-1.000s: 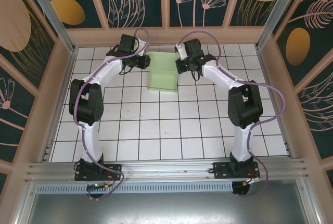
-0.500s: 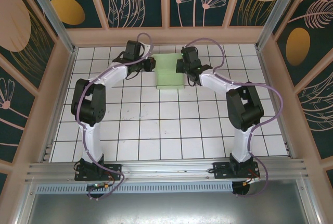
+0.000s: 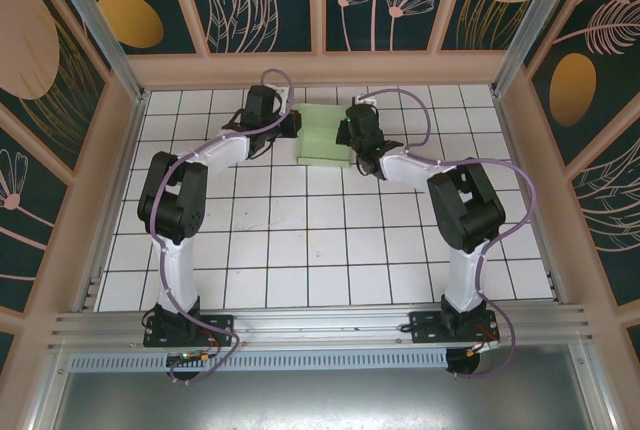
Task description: Fold the paper box
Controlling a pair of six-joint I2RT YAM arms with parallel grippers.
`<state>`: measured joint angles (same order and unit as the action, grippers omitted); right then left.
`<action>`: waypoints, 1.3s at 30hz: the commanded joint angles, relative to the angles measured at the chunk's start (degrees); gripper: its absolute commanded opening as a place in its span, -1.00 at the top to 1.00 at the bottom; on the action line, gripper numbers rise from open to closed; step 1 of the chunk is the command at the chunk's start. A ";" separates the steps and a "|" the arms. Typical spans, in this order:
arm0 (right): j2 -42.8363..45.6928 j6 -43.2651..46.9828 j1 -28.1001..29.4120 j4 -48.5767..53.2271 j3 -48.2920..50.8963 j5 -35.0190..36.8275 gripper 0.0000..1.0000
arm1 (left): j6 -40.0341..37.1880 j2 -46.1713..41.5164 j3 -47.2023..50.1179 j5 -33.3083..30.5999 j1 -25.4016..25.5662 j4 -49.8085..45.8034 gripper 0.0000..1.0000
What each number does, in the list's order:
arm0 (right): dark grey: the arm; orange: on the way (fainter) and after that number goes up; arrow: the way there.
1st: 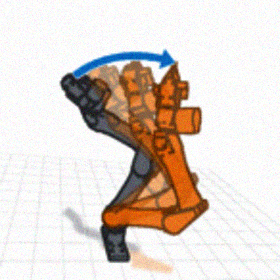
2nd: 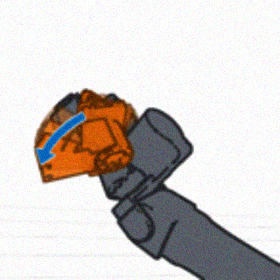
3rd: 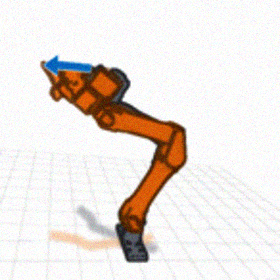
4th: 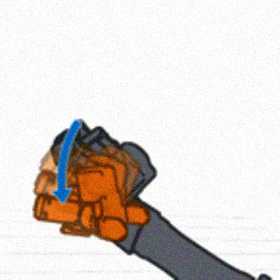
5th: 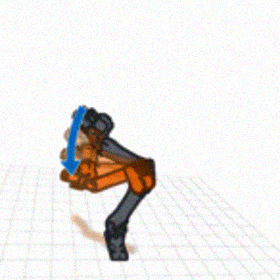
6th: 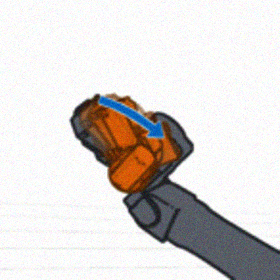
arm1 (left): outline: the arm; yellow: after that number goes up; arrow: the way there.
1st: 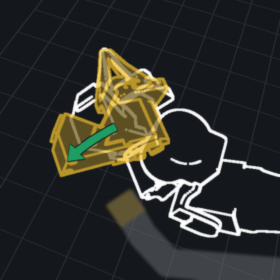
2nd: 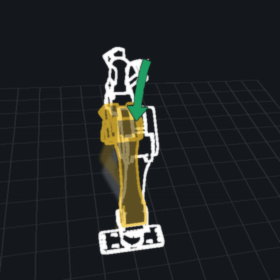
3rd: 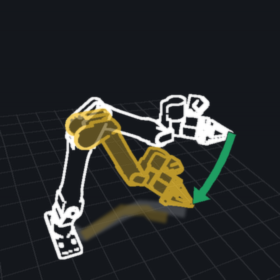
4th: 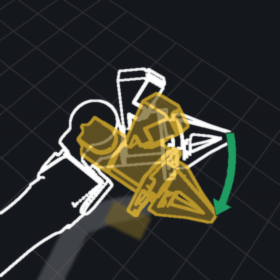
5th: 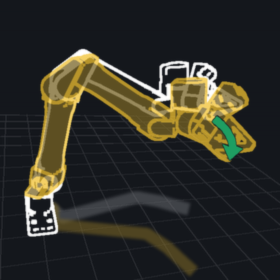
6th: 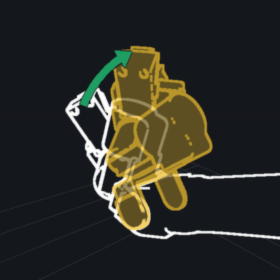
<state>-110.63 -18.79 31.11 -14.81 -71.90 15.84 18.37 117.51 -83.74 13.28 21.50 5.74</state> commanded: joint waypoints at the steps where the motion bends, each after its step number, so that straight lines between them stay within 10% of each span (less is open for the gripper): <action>1: 1.45 -0.34 1.23 -8.37 1.84 -2.26 1.00 | 3.33 -2.29 1.75 0.11 1.35 6.60 1.00; 39: 3.40 -1.15 6.92 -19.13 11.84 11.21 1.00 | 9.15 -8.54 17.97 -2.05 2.15 19.94 1.00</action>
<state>-109.01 -17.17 36.69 -33.17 -59.18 24.18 26.11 111.04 -66.57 8.91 22.90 23.59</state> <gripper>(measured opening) 0.052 0.046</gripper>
